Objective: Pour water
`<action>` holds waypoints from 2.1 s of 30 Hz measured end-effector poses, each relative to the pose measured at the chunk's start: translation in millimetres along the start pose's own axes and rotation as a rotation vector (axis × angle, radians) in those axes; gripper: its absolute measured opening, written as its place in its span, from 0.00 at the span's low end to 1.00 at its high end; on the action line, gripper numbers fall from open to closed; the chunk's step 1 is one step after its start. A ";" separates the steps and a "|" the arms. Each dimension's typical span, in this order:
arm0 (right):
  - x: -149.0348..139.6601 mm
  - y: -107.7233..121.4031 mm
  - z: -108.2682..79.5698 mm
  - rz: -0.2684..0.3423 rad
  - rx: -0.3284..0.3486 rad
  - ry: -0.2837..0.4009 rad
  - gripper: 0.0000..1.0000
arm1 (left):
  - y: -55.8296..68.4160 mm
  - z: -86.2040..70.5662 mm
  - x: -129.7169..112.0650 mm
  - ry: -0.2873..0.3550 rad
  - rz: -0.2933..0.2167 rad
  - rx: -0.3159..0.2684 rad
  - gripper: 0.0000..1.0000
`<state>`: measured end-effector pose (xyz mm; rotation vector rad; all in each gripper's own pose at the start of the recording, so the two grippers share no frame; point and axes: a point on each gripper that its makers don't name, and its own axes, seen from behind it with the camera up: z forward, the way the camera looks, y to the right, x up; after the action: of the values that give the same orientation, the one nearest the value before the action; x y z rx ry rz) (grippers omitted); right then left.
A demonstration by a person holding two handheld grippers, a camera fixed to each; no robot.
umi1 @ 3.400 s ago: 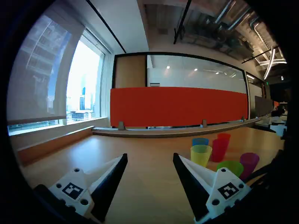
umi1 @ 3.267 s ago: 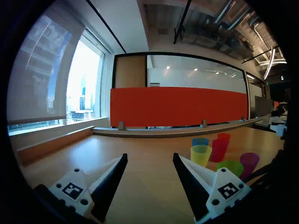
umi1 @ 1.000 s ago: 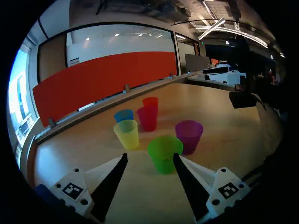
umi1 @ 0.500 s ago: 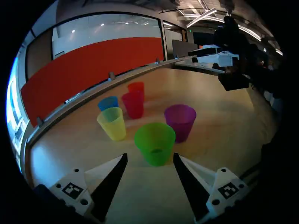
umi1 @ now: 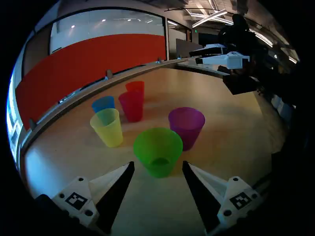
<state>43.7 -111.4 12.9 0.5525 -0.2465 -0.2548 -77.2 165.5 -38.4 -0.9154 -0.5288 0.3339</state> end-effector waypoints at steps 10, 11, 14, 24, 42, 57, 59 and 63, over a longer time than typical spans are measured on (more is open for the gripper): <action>-1.9 -15.3 11.6 -0.036 0.094 -0.031 1.00 | 0.4 13.1 1.0 -0.015 0.030 -0.030 0.90; -2.1 -16.5 12.9 -0.040 0.100 -0.034 1.00 | 0.1 14.0 2.5 -0.012 0.030 -0.033 0.90; -2.2 -19.7 15.9 -0.052 0.113 -0.040 1.00 | 2.3 16.5 4.1 -0.009 0.026 -0.050 0.90; -1.9 -25.8 25.1 -0.082 0.138 -0.051 1.00 | 3.6 25.5 8.7 -0.004 0.019 -0.070 0.90; -1.1 -27.6 41.9 -0.099 0.152 -0.061 1.00 | 0.3 34.1 17.7 0.042 0.005 -0.071 0.90; 13.6 -35.3 75.1 -0.136 0.200 -0.078 1.00 | -6.0 30.6 21.4 0.061 -0.024 -0.056 0.86; 14.6 -35.6 81.1 -0.143 0.206 -0.084 1.00 | -4.6 30.2 22.0 0.063 -0.027 -0.061 0.86; 16.3 -35.5 92.8 -0.156 0.216 -0.095 1.00 | -4.0 29.1 23.9 0.067 -0.023 -0.061 0.86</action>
<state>25.3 -190.3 72.6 0.7759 -0.3262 -0.4092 -73.8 194.1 -13.8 -0.9756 -0.4901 0.2662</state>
